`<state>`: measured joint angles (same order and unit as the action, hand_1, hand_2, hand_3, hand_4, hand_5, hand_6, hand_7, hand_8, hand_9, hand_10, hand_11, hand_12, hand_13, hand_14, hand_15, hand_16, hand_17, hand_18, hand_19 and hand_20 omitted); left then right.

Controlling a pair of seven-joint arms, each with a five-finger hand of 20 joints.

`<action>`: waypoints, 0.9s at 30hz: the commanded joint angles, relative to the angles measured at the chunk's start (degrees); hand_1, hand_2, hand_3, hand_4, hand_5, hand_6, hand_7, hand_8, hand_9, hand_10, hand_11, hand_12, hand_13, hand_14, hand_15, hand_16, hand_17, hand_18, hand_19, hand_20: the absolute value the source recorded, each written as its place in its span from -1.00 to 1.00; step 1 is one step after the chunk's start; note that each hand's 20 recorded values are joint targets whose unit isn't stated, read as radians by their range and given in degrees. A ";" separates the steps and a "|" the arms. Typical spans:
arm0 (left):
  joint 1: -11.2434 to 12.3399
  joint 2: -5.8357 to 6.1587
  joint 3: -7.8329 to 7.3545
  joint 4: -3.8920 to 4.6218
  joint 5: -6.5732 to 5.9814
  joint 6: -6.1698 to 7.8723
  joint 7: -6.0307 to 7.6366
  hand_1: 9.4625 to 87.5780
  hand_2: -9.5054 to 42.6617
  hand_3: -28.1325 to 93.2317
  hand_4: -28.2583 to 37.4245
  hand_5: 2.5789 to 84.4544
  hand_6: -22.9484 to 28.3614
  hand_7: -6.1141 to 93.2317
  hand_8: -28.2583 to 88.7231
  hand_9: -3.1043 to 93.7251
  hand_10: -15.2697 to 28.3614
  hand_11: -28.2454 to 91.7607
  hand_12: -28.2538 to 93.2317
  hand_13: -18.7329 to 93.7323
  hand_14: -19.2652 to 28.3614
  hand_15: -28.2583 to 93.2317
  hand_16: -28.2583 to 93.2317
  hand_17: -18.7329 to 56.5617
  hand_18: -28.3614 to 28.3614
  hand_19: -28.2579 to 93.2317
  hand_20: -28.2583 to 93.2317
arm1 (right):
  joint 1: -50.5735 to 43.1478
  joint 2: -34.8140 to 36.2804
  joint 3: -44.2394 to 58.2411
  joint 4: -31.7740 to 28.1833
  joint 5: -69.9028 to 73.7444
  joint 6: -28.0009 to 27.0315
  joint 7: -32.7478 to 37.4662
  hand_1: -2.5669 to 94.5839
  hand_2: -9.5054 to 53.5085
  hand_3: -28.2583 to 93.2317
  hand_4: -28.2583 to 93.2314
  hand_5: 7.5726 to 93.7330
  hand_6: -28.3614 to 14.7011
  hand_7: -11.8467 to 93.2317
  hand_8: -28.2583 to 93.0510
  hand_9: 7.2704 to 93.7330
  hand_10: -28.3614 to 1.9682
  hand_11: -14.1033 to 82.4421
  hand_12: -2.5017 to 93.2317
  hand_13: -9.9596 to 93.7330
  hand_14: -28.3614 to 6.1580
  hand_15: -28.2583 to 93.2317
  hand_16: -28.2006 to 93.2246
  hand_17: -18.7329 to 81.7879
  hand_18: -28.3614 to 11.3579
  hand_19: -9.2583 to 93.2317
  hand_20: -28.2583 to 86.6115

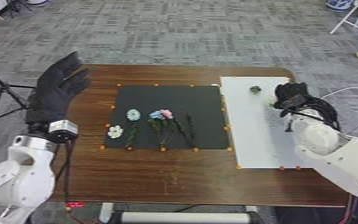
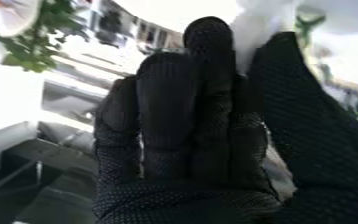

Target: Arrange flowers

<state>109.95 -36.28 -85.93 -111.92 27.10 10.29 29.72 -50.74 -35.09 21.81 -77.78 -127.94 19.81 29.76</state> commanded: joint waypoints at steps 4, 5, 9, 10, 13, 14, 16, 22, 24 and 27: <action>8.85 -3.45 -4.26 -2.96 -0.10 2.75 2.47 -0.51 -0.85 0.57 -0.82 -0.36 0.01 -0.50 -0.67 -0.52 0.23 -0.18 -0.23 -0.36 0.45 -0.13 -0.49 -0.70 0.63 0.09 -0.38 | 1.31 -4.10 0.93 -7.56 -1.37 8.25 -4.88 0.02 -0.97 0.81 -1.00 0.44 0.48 0.15 -0.52 0.74 0.46 -0.13 0.02 0.59 0.34 0.60 -0.07 0.02 -0.51 0.79 0.33; 8.74 -3.69 -4.01 -2.96 -0.09 2.75 2.46 -0.51 -0.85 0.57 -0.82 -0.36 0.01 -0.50 -0.67 -0.52 0.23 -0.17 -0.23 -0.36 0.45 -0.13 -0.49 -0.70 0.63 0.09 -0.38 | 1.53 -4.70 0.85 -8.34 -1.25 8.90 -5.11 0.02 -0.98 0.81 -1.00 0.44 0.47 0.15 -0.52 0.74 0.45 -0.12 0.03 0.59 0.34 0.61 -0.07 0.02 -0.51 0.79 0.33; 8.62 -4.35 -3.30 -3.04 0.43 2.31 2.01 -0.50 -0.85 0.57 -0.82 -0.36 0.01 -0.50 -0.67 -0.52 0.23 -0.18 -0.23 -0.36 0.46 -0.13 -0.49 -0.70 0.63 0.09 -0.38 | 1.94 -6.96 0.34 -11.59 -1.32 9.01 -6.77 0.02 -0.99 0.83 -1.00 0.46 0.46 0.14 -0.53 0.75 0.45 -0.12 0.03 0.59 0.34 0.62 -0.07 0.02 -0.52 0.80 0.34; 8.47 -4.44 -3.10 -3.02 0.49 2.31 2.05 -0.50 -0.85 0.57 -0.82 -0.36 0.02 -0.50 -0.67 -0.52 0.23 -0.18 -0.23 -0.36 0.46 -0.13 -0.49 -0.70 0.63 0.09 -0.38 | 2.17 -7.55 -0.18 -12.24 -1.39 8.84 -6.83 0.02 -0.99 0.83 -1.00 0.46 0.46 0.15 -0.53 0.75 0.44 -0.12 0.04 0.59 0.34 0.62 -0.06 0.02 -0.52 0.80 0.34; 8.42 -4.54 -3.07 -3.18 0.71 2.11 2.01 -0.50 -0.85 0.57 -0.82 -0.36 0.01 -0.50 -0.67 -0.52 0.24 -0.18 -0.23 -0.36 0.46 -0.13 -0.49 -0.70 0.63 0.09 -0.38 | 3.10 -9.73 -2.26 -13.03 -1.81 8.99 -6.94 0.02 -1.00 0.83 -1.00 0.46 0.45 0.15 -0.53 0.75 0.44 -0.11 0.04 0.59 0.34 0.62 -0.06 0.02 -0.52 0.80 0.35; 8.45 -4.50 -3.14 -3.23 0.77 2.01 1.96 -0.50 -0.85 0.57 -0.82 -0.36 0.02 -0.50 -0.67 -0.52 0.24 -0.17 -0.23 -0.36 0.46 -0.13 -0.49 -0.70 0.63 0.09 -0.38 | 3.52 -10.44 -3.05 -13.17 -1.95 8.80 -6.88 0.02 -1.00 0.83 -1.00 0.46 0.45 0.15 -0.53 0.75 0.44 -0.11 0.04 0.59 0.34 0.62 -0.06 0.02 -0.52 0.80 0.35; 8.35 -4.42 -3.17 -3.26 0.97 1.86 1.74 -0.50 -0.85 0.57 -0.82 -0.36 0.01 -0.50 -0.67 -0.52 0.24 -0.17 -0.23 -0.36 0.46 -0.13 -0.49 -0.70 0.63 0.09 -0.38 | 4.56 -11.70 -4.87 -13.20 -1.85 8.40 -6.86 0.02 -1.00 0.83 -1.00 0.46 0.45 0.15 -0.54 0.75 0.44 -0.12 0.04 0.59 0.34 0.62 -0.06 0.02 -0.52 0.80 0.35; 8.11 -4.15 -2.99 -3.24 1.08 1.68 1.63 -0.51 -0.86 0.58 -0.84 -0.35 0.02 -0.50 -0.68 -0.51 0.24 -0.18 -0.23 -0.36 0.46 -0.13 -0.49 -0.70 0.64 0.09 -0.37 | 7.30 -14.49 -9.90 -12.48 -2.83 7.34 -6.27 0.02 -1.00 0.83 -1.00 0.47 0.44 0.14 -0.55 0.75 0.45 -0.13 0.04 0.58 0.33 0.62 -0.06 0.02 -0.52 0.80 0.35; 7.94 -4.18 -2.92 -3.18 1.17 1.56 1.44 -0.50 -0.86 0.58 -0.84 -0.35 0.02 -0.50 -0.68 -0.51 0.24 -0.18 -0.24 -0.36 0.46 -0.13 -0.49 -0.70 0.64 0.09 -0.37 | 8.18 -15.62 -11.27 -11.39 -3.02 7.38 -5.83 0.02 -1.00 0.83 -1.00 0.47 0.44 0.15 -0.55 0.75 0.44 -0.13 0.04 0.58 0.34 0.63 -0.06 0.02 -0.52 0.80 0.35; 8.40 -4.19 -3.16 -3.37 1.24 1.53 1.40 -0.50 -0.86 0.58 -0.86 -0.35 0.03 -0.50 -0.68 -0.51 0.25 -0.18 -0.24 -0.36 0.47 -0.12 -0.49 -0.70 0.63 0.09 -0.37 | 9.30 -17.11 -13.14 -10.14 -3.59 7.64 -4.90 0.02 -1.00 0.83 -1.00 0.47 0.44 0.14 -0.56 0.75 0.44 -0.13 0.04 0.58 0.33 0.63 -0.06 0.02 -0.52 0.80 0.35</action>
<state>117.99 -40.13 -88.94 -114.51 27.83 12.28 30.98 -43.80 -48.38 11.26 -89.50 -129.63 27.49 24.32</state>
